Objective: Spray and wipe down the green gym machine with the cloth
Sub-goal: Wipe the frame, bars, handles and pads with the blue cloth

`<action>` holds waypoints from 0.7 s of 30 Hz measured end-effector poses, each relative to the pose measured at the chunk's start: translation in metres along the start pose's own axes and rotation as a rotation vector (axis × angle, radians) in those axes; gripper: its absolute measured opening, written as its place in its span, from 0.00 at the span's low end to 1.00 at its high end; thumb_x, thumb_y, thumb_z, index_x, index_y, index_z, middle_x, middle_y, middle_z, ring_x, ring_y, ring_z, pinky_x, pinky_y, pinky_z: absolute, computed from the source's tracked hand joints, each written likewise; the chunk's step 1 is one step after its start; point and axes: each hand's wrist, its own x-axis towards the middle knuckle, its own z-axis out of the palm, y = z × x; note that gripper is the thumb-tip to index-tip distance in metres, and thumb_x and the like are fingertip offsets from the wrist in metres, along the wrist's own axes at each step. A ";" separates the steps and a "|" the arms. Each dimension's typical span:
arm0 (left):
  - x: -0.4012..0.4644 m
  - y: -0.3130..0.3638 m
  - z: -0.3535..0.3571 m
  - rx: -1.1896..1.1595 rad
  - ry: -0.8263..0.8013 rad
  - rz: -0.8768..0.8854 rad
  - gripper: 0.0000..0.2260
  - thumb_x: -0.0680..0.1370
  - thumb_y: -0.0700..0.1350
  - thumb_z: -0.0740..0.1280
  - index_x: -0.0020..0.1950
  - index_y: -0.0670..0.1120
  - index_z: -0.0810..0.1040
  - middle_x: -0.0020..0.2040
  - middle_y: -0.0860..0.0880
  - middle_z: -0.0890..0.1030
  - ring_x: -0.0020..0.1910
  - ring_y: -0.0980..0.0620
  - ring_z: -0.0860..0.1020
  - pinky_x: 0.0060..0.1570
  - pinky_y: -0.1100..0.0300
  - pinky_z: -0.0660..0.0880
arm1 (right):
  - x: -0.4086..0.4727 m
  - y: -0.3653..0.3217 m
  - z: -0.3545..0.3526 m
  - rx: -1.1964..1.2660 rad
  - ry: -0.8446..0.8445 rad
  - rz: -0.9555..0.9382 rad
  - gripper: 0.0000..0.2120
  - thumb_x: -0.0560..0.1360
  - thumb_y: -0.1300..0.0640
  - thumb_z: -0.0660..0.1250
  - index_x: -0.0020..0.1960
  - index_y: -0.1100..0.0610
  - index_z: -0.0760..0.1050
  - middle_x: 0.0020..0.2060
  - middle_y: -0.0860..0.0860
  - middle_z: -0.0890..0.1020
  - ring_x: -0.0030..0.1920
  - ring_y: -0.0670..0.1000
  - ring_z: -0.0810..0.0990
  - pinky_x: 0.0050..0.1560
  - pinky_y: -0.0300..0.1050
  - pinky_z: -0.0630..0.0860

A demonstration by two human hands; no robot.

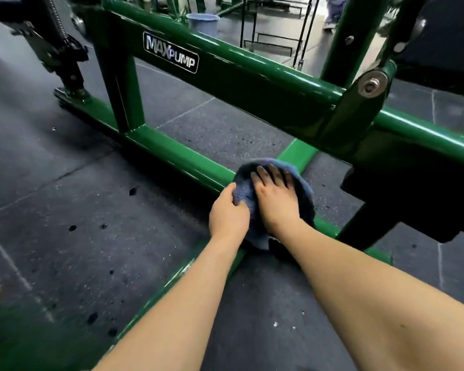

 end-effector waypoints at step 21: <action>-0.013 -0.076 0.018 1.076 -0.261 0.144 0.49 0.75 0.69 0.58 0.76 0.39 0.32 0.77 0.42 0.32 0.76 0.45 0.33 0.75 0.46 0.36 | 0.065 0.013 0.036 0.217 -0.499 0.192 0.32 0.79 0.43 0.57 0.78 0.45 0.47 0.78 0.46 0.43 0.77 0.58 0.41 0.72 0.67 0.52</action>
